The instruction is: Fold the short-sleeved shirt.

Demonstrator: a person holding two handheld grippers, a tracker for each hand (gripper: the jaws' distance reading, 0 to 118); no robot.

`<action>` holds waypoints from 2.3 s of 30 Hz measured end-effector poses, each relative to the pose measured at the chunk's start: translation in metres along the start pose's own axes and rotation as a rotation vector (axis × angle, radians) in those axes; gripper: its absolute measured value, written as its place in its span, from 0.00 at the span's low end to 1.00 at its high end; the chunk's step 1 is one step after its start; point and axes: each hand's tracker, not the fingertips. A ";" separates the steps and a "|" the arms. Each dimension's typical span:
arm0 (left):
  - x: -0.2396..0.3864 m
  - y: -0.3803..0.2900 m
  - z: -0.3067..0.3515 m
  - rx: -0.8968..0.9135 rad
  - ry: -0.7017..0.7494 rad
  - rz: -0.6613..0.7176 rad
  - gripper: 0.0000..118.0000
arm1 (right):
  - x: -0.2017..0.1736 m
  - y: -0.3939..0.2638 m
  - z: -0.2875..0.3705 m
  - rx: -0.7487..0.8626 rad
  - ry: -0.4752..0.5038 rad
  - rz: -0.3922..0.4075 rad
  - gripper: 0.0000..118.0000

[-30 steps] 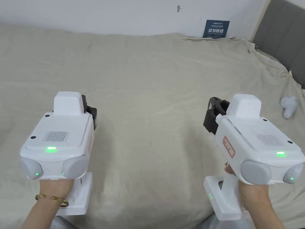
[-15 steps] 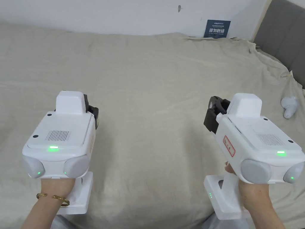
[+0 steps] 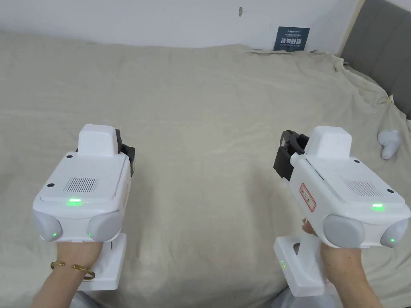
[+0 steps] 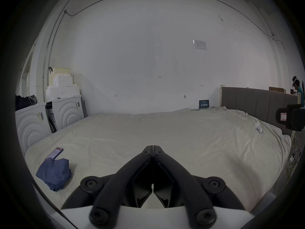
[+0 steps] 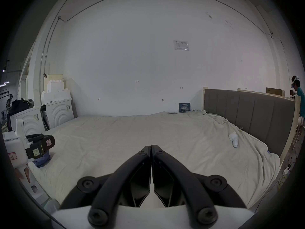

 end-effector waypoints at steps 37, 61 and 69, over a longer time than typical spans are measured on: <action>-0.004 0.001 0.002 -0.080 -0.037 0.057 0.76 | 0.012 0.012 -0.005 -0.178 0.091 -0.177 0.98; 0.002 -0.014 0.015 -0.131 -0.016 0.054 1.00 | -0.018 0.048 0.014 -0.439 -0.174 -0.109 0.99; -0.004 -0.021 0.006 -0.166 -0.012 0.090 1.00 | -0.032 0.036 0.015 -0.447 -0.205 -0.037 0.99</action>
